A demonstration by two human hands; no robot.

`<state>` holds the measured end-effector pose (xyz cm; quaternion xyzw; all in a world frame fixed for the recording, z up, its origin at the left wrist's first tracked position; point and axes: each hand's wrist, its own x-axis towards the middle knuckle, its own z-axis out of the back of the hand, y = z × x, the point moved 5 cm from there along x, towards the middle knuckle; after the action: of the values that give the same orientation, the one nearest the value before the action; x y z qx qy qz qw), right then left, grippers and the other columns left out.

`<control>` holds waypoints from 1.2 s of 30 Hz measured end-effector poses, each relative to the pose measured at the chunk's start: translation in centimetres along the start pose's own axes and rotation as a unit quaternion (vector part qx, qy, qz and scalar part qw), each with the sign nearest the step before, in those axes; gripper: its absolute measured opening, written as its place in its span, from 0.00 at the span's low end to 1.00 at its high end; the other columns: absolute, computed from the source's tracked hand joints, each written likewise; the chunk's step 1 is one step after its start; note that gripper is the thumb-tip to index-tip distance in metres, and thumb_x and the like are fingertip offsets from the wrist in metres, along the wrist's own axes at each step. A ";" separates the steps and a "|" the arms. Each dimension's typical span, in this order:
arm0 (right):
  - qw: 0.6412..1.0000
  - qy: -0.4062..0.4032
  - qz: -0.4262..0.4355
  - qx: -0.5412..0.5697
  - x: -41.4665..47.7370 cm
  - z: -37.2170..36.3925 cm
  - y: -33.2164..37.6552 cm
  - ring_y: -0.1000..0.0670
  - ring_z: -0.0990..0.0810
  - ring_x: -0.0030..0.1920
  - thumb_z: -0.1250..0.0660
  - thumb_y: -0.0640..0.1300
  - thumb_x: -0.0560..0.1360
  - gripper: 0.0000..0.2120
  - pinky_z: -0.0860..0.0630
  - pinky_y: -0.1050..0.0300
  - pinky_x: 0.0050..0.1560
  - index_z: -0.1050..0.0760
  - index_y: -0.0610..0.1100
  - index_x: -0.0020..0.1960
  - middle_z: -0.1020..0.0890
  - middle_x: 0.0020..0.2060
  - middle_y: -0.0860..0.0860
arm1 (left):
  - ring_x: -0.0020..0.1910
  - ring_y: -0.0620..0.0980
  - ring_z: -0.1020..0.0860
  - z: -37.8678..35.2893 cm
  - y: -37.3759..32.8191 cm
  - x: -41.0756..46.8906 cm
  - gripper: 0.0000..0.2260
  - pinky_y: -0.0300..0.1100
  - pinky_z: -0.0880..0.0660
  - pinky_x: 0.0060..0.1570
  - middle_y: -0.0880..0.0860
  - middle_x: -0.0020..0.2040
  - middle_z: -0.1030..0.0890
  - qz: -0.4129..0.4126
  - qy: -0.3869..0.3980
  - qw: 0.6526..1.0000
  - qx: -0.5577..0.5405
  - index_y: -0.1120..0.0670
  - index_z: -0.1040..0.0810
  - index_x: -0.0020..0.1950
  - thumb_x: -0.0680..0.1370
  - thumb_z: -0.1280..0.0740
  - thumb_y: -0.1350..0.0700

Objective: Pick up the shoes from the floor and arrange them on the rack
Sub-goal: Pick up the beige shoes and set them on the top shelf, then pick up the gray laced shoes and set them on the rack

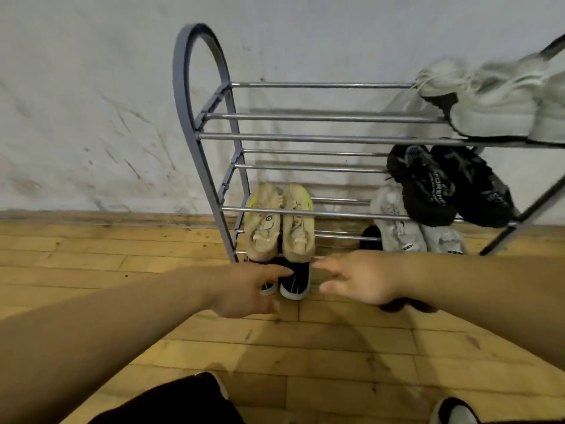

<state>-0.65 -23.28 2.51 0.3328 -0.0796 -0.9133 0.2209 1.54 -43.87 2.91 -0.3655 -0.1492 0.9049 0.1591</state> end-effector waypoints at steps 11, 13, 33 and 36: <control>0.969 -0.140 -0.177 0.102 -28.2 1.4 -13.6 0.53 0.24 0.64 0.37 0.69 0.76 0.33 0.31 0.56 0.67 0.34 0.58 0.77 0.23 0.68 0.54 | 0.71 0.52 0.27 0.6 -26.7 -5.1 0.27 0.46 0.30 0.68 0.49 0.75 0.27 -0.179 -0.012 0.960 0.216 0.44 0.36 0.81 0.83 0.33 0.45; 0.956 -0.135 -0.221 0.137 -32.1 -2.1 -17.7 0.55 0.25 0.62 0.36 0.67 0.77 0.32 0.32 0.58 0.63 0.33 0.56 0.77 0.23 0.69 0.54 | 0.70 0.52 0.26 -1.4 -31.7 -3.6 0.27 0.46 0.29 0.67 0.50 0.74 0.26 -0.213 -0.012 0.948 0.237 0.46 0.35 0.80 0.83 0.33 0.45; 0.817 -0.137 -0.395 0.397 -22.2 -41.6 -31.7 0.40 0.28 0.73 0.33 0.49 0.81 0.41 0.20 0.49 0.56 0.55 0.52 0.84 0.52 0.83 0.46 | 0.65 0.46 0.24 -15.6 -46.1 12.1 0.30 0.41 0.28 0.65 0.43 0.67 0.24 -0.198 0.165 0.943 0.208 0.38 0.35 0.79 0.79 0.29 0.41; 0.808 -0.200 -0.406 0.378 -22.2 -42.1 -31.5 0.44 0.18 0.58 0.35 0.50 0.81 0.37 0.19 0.52 0.45 0.52 0.58 0.82 0.36 0.78 0.49 | 0.64 0.44 0.24 -16.6 -46.4 12.4 0.31 0.41 0.28 0.64 0.43 0.67 0.24 -0.191 0.184 0.948 0.177 0.38 0.35 0.79 0.78 0.29 0.41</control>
<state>30.49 15.01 -26.19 0.2014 -0.3183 -0.8640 -0.3341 13.12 5.59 1.76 -0.4560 -0.0222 0.7864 0.4162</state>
